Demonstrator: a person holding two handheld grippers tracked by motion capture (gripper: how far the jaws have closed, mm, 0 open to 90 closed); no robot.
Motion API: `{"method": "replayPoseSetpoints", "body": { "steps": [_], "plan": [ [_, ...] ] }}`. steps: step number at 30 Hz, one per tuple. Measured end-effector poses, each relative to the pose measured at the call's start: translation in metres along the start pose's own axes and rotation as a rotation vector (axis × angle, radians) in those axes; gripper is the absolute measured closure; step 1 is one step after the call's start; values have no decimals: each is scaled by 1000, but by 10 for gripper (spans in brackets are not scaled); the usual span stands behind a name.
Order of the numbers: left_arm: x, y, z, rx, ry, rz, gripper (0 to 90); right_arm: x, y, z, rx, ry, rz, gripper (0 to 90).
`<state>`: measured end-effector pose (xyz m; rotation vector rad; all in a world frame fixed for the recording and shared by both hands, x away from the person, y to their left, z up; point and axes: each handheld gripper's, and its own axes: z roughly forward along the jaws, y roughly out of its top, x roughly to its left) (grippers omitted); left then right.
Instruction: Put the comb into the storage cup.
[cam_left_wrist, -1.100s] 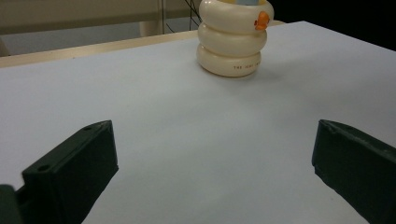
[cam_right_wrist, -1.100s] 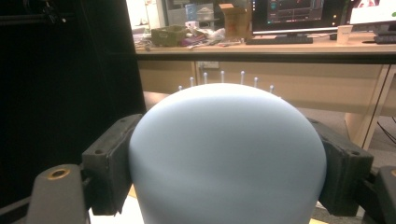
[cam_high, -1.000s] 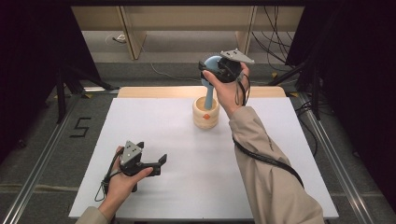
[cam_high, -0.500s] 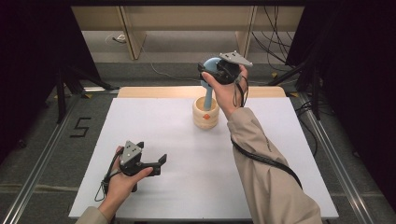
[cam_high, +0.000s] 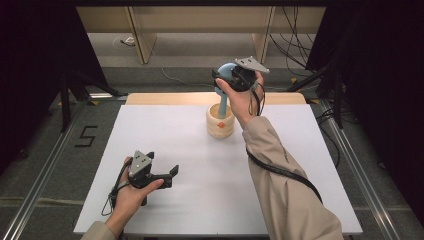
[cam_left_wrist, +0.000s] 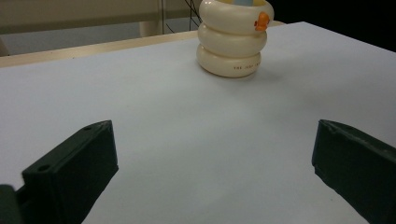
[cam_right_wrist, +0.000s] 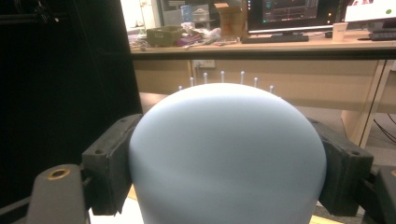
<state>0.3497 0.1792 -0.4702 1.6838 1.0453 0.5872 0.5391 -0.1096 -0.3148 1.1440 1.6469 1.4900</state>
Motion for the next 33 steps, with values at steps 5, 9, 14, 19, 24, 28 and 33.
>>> {"method": "replayPoseSetpoints", "body": {
  "steps": [5,9,14,19,24,28,33],
  "plan": [
    [0,0,0,0,0,1,0,0,-2,1,-3,2,0,209],
    [0,0,0,1,1,1,0,1,-4,2,-4,1,-4,209],
    [0,0,0,1,-1,1,0,0,-6,3,-4,7,-6,209],
    [-1,0,0,2,-1,6,0,0,-8,4,1,8,-13,209],
    [-1,0,0,3,-1,4,0,0,-9,5,1,5,-14,209],
    [-1,0,0,1,-2,6,0,0,-9,4,-5,3,-13,209],
    [-1,0,0,0,-1,3,0,-1,-10,4,-7,-4,-16,209]
  ]
}}
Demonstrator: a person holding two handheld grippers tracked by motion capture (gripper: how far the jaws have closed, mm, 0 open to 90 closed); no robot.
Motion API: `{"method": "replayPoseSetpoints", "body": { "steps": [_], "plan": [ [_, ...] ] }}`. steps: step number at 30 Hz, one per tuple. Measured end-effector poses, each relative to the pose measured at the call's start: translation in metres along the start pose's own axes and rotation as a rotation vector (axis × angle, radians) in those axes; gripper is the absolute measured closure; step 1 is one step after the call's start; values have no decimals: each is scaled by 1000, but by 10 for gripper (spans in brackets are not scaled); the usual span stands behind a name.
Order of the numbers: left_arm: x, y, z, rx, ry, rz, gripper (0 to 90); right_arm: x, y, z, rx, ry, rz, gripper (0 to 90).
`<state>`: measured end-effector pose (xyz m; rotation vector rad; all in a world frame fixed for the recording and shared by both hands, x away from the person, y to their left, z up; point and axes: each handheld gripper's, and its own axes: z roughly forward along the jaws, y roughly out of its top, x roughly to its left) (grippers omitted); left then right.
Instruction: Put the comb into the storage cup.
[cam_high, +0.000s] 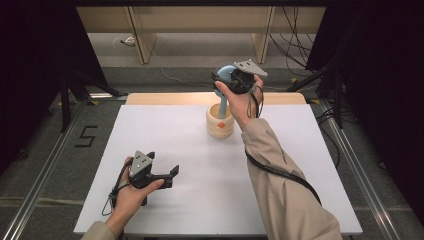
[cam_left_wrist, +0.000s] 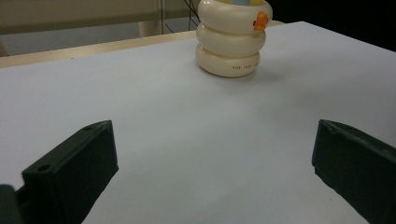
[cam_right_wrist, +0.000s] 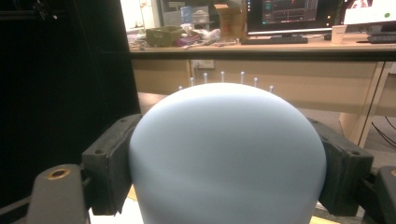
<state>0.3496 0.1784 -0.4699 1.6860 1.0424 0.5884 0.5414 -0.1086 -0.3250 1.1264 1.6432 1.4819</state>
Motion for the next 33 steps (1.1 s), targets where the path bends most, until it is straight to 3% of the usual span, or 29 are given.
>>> {"method": "replayPoseSetpoints", "body": {
  "steps": [33],
  "plan": [
    [-1,0,1,1,-4,2,0,1,-16,5,-11,-20,-9,209]
  ]
}}
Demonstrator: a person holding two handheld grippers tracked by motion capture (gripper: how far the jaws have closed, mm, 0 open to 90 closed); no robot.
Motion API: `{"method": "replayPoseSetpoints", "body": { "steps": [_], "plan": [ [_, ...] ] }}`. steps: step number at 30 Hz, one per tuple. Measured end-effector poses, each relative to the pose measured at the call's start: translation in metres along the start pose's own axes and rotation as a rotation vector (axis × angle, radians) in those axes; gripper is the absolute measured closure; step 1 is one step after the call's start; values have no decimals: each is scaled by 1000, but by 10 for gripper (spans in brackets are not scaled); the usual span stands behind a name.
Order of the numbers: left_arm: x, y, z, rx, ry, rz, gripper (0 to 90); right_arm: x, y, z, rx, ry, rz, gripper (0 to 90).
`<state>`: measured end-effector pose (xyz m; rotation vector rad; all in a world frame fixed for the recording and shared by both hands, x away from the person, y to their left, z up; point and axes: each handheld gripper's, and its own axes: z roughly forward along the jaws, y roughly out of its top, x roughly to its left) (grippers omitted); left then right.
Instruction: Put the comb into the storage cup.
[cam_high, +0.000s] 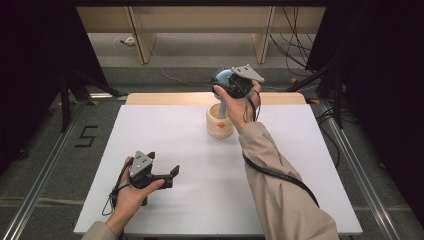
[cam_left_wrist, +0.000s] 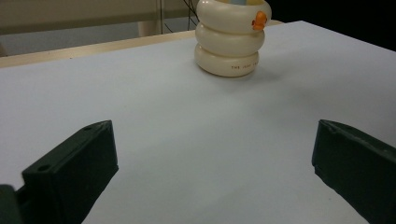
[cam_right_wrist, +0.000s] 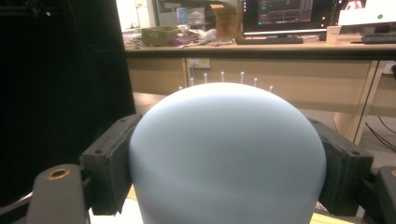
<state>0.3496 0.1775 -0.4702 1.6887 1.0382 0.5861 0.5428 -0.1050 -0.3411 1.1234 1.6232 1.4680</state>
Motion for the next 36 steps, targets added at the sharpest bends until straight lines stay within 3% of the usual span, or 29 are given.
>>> {"method": "replayPoseSetpoints", "body": {
  "steps": [36],
  "plan": [
    [-1,-1,1,4,-5,3,0,5,-27,4,2,1,-20,209]
  ]
}}
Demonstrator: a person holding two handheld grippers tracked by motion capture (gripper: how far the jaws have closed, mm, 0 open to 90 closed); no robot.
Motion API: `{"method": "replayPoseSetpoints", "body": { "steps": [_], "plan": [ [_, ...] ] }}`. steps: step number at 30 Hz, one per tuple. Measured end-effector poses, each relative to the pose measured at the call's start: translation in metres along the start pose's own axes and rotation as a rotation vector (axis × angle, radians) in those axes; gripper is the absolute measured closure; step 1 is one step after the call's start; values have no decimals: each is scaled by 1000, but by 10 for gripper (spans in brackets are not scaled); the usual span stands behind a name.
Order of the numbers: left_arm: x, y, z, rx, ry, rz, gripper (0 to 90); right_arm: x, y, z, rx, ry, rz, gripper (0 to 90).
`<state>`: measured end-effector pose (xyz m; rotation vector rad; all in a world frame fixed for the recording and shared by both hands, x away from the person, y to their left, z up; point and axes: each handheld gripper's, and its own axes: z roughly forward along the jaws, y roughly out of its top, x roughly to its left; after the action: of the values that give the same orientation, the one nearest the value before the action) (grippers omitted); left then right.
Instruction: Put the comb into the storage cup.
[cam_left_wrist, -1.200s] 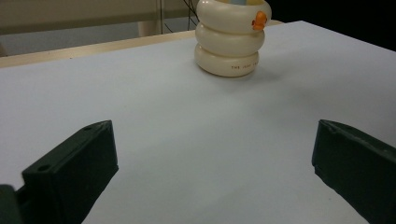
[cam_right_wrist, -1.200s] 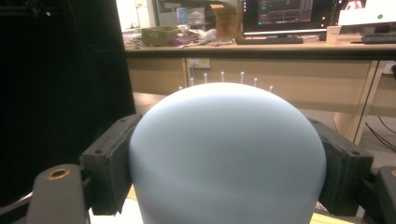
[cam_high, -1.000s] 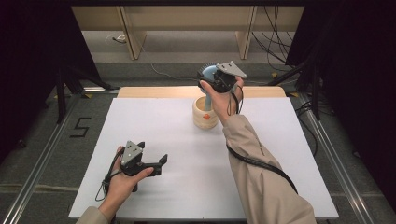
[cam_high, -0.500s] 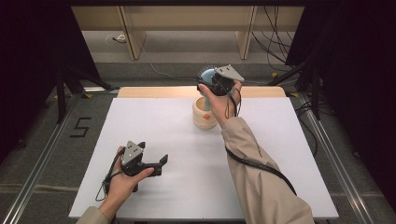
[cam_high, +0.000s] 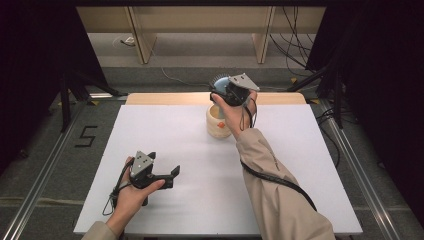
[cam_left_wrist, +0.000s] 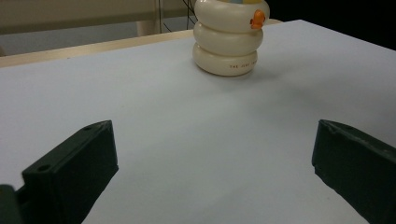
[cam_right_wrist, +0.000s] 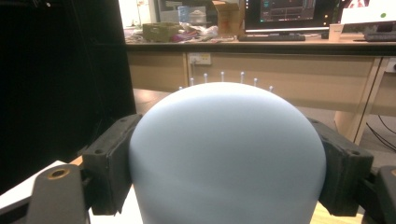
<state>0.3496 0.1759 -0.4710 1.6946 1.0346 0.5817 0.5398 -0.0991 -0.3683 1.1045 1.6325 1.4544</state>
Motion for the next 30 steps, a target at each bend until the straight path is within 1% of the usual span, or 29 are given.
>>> {"method": "replayPoseSetpoints", "body": {
  "steps": [14,23,30],
  "plan": [
    [-1,0,1,1,-2,-1,0,2,-15,0,15,-5,-10,209],
    [-1,-1,1,1,-2,-1,0,3,-20,-3,7,-4,-14,209],
    [-1,-1,1,1,-2,-1,0,5,-22,-7,-6,0,-26,207]
  ]
}}
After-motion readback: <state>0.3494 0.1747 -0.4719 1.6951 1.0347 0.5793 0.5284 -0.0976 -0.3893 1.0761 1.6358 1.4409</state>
